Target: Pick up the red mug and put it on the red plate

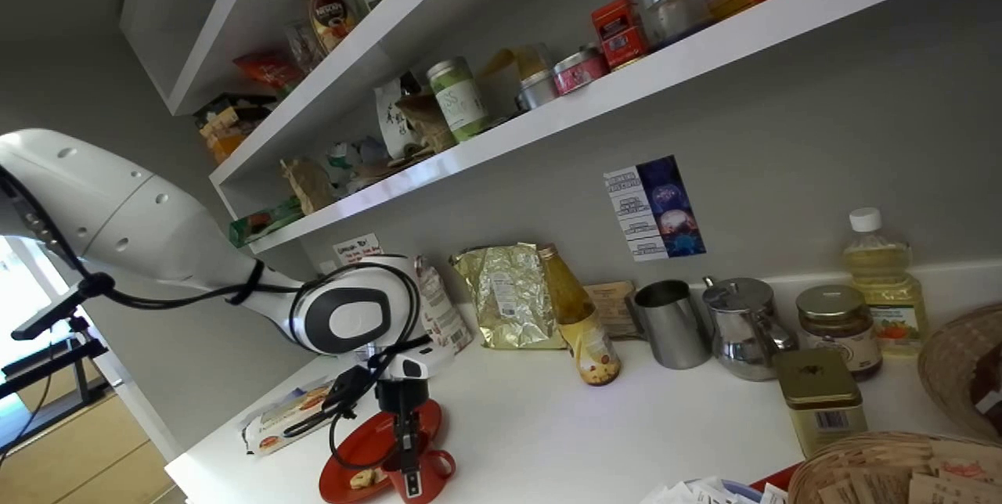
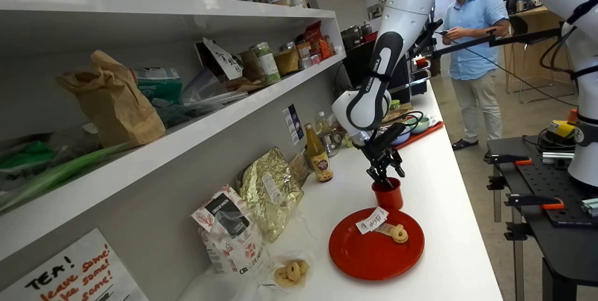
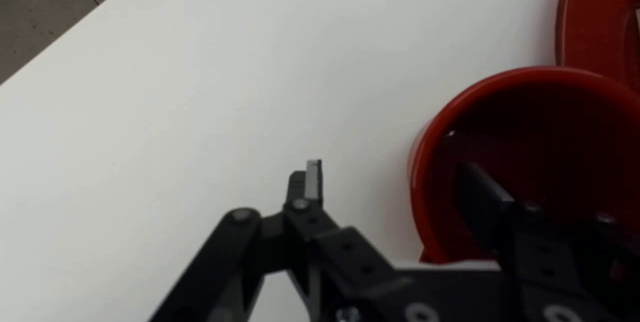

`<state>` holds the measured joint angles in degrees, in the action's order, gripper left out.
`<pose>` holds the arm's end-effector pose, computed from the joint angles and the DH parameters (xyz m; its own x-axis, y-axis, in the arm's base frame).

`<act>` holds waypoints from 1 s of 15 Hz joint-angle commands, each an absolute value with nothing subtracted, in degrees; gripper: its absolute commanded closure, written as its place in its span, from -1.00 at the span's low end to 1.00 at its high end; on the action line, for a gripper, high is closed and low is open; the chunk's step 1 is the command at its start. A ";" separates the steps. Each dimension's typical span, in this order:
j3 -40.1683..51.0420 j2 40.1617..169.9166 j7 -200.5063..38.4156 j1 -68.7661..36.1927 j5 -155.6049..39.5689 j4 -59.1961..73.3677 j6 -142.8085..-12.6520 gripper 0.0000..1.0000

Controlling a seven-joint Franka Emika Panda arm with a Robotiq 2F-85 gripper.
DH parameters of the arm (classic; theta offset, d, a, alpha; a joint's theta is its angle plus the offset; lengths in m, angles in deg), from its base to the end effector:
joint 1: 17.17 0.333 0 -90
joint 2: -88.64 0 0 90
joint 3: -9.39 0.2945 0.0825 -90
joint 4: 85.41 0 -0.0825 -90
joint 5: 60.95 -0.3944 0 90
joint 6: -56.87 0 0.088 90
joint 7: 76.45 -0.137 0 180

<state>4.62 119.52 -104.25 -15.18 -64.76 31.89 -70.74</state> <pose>0.5341 -0.0262 0.0935 0.7819 -0.5438 -0.3049 -0.5174 -0.8388 0.1692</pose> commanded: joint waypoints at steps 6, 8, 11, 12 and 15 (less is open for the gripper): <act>4.60 120.13 -104.15 -14.84 -65.97 30.43 -68.87 0.99; 4.68 119.75 -104.21 -14.84 -66.45 30.55 -68.79 1.00; 4.69 118.87 -104.17 -14.88 -66.81 31.11 -68.88 0.96; 4.57 118.36 -103.89 -15.25 -67.10 30.93 -68.61 0.96; 4.15 116.03 -104.09 -15.32 -66.96 31.62 -69.03 0.96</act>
